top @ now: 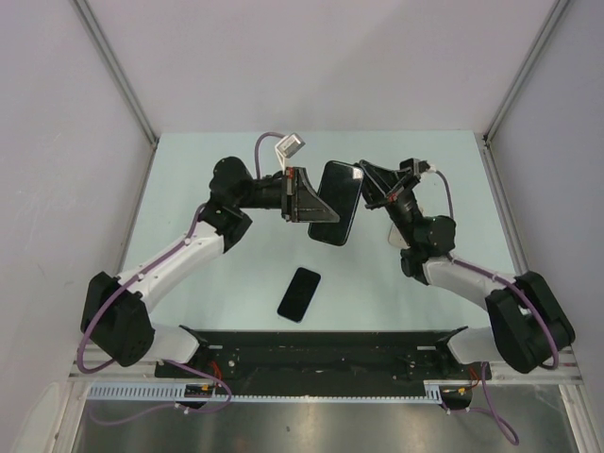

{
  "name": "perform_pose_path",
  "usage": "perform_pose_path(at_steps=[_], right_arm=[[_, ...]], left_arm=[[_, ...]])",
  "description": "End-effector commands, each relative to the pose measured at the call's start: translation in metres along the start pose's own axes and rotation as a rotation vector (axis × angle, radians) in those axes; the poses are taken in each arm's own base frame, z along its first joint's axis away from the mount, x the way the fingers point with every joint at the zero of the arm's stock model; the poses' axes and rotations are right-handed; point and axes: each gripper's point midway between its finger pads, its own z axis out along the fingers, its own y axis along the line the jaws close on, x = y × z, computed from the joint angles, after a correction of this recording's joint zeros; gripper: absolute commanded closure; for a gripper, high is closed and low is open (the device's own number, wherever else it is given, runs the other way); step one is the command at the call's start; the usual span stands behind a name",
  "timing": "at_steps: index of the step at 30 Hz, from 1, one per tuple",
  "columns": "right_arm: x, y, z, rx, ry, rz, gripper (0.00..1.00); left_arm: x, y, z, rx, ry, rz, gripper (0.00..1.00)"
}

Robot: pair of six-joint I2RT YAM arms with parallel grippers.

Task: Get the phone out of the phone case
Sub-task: Remove the phone case from the phone.

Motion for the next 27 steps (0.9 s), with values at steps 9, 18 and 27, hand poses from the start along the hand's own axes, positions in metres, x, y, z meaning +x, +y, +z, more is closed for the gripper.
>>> perform_pose_path(at_steps=[9, 18, 27], right_arm=[[-0.025, -0.105, -0.083, 0.719, 0.004, -0.719, 1.00], [0.011, -0.143, -0.116, 0.837, 0.250, -0.763, 0.68], [0.051, -0.143, -0.117, 0.729, 0.439, -0.632, 0.53]], left_arm=[[-0.054, -0.136, -0.007, 0.303, -0.153, 0.376, 1.00], [-0.060, -0.123, -0.002, 0.288, -0.177, 0.323, 1.00], [-0.066, -0.103, 0.001, 0.170, -0.161, 0.347, 1.00]])
